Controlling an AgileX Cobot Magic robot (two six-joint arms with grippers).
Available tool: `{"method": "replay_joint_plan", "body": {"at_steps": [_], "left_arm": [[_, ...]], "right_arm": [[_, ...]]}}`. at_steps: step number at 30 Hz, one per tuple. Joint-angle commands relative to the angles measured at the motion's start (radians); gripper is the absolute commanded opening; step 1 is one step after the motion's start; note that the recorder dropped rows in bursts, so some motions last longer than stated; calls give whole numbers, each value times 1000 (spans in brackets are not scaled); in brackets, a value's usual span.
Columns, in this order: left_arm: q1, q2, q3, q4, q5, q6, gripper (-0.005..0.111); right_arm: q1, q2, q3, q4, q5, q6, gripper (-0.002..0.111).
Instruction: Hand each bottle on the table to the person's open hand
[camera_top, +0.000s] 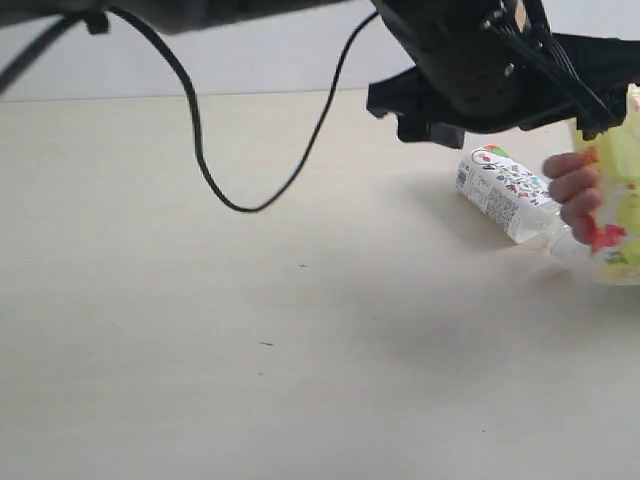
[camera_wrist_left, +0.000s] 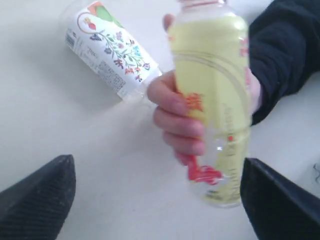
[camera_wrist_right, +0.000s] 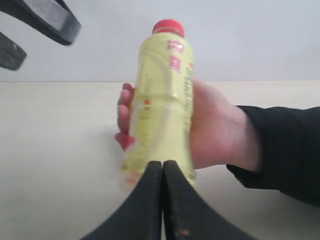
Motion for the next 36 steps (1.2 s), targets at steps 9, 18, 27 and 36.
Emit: {"method": "replay_joint_plan", "body": {"at_steps": [9,18,27,36], "left_arm": [[4,-128,-3,223,401,310,8],[9,-173,123,345,363,382,0],[254,-353,586,103,-123,494,0],[401,-546,1128,4,-863,488,0]], "right_arm": [[-1,-6,5,-1,-9,0,0],[-1,-6,5,-1,-9,0,0],[-1,-6,5,-1,-9,0,0],[-1,-6,5,-1,-9,0,0]]}}
